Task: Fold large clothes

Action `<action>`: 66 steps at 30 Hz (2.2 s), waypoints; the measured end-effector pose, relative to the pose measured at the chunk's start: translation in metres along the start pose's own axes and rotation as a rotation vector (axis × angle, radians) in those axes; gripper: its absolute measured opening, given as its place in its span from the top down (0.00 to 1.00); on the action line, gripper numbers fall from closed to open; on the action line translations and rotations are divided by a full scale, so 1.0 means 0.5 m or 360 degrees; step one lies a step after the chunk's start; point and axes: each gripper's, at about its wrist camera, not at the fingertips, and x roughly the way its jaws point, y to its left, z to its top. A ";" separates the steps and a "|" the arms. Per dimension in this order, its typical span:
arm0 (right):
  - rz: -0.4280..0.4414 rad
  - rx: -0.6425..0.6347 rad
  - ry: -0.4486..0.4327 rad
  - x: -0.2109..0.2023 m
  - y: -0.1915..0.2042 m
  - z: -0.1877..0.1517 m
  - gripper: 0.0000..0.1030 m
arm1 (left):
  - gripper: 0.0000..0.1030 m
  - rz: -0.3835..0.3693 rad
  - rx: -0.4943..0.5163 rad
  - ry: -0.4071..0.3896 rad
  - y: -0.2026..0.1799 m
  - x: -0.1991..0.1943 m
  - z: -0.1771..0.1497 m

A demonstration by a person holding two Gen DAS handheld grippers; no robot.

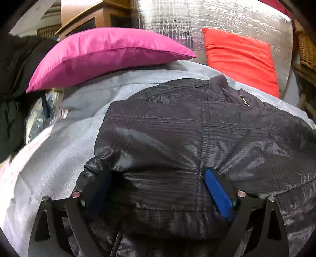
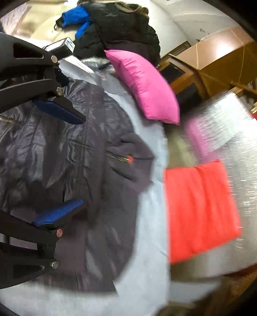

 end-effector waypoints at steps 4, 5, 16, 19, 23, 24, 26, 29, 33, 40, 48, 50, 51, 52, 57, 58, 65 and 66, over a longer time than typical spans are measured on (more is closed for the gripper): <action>0.0058 0.0238 0.0017 0.041 -0.053 -0.016 0.24 | 0.06 0.0020 0.0017 -0.0016 -0.008 -0.002 -0.008; 0.0035 0.0222 0.0020 0.036 -0.044 -0.016 0.24 | 0.06 0.0028 0.0024 -0.0016 -0.010 -0.004 -0.008; -0.0165 0.0059 0.0004 -0.032 -0.024 -0.077 0.17 | 0.05 -0.0048 -0.0012 0.0011 -0.009 0.016 0.004; -0.0090 -0.0013 -0.0112 -0.119 0.000 -0.090 0.17 | 0.05 -0.0208 -0.0019 0.0079 0.026 -0.022 0.019; -0.0150 -0.0132 -0.0157 -0.186 0.006 -0.127 0.17 | 0.05 -0.0353 -0.0285 -0.0052 0.148 -0.096 0.021; -0.0159 -0.0126 -0.0150 -0.188 0.003 -0.132 0.17 | 0.05 -0.0359 -0.0375 -0.0027 0.180 -0.092 0.021; -0.0152 -0.0091 -0.0146 -0.191 0.000 -0.137 0.17 | 0.05 -0.0376 -0.0554 0.0068 0.240 -0.065 0.020; -0.0110 -0.0104 -0.0147 -0.168 0.020 -0.130 0.17 | 0.17 -0.0445 -0.0737 0.0219 0.294 -0.014 0.014; -0.0071 -0.0186 -0.0135 -0.124 0.067 -0.117 0.17 | 0.50 -0.0499 -0.0658 0.0381 0.280 0.036 0.009; -0.0169 -0.0198 -0.0033 -0.046 0.078 -0.123 0.17 | 0.66 -0.0508 -0.0571 0.0356 0.266 0.043 -0.010; -0.0035 -0.0458 -0.0033 -0.025 0.225 -0.104 0.17 | 0.60 -0.0607 -0.0639 0.0293 0.296 0.028 -0.023; 0.0043 -0.0494 -0.0006 -0.004 0.255 -0.115 0.17 | 0.53 -0.0688 -0.0736 0.0313 0.320 0.022 -0.011; 0.0056 -0.0520 -0.0002 0.008 0.267 -0.121 0.17 | 0.49 -0.0713 -0.0780 0.0314 0.330 0.022 -0.002; 0.0048 -0.0536 0.0004 0.023 0.275 -0.127 0.17 | 0.41 -0.0729 -0.0812 0.0303 0.340 0.024 0.013; -0.0011 -0.0525 0.0154 0.123 0.255 -0.157 0.17 | 0.35 -0.0767 -0.0755 0.0343 0.334 0.085 0.110; -0.0006 -0.0512 0.0171 0.130 0.246 -0.163 0.17 | 0.35 -0.0781 -0.0715 0.0399 0.322 0.108 0.124; -0.0022 -0.0592 0.0142 0.152 0.236 -0.187 0.16 | 0.87 -0.0678 -0.0391 0.0415 0.263 0.167 0.181; -0.0019 -0.0600 0.0124 0.152 0.235 -0.192 0.16 | 0.87 -0.0668 -0.0370 0.0402 0.262 0.168 0.182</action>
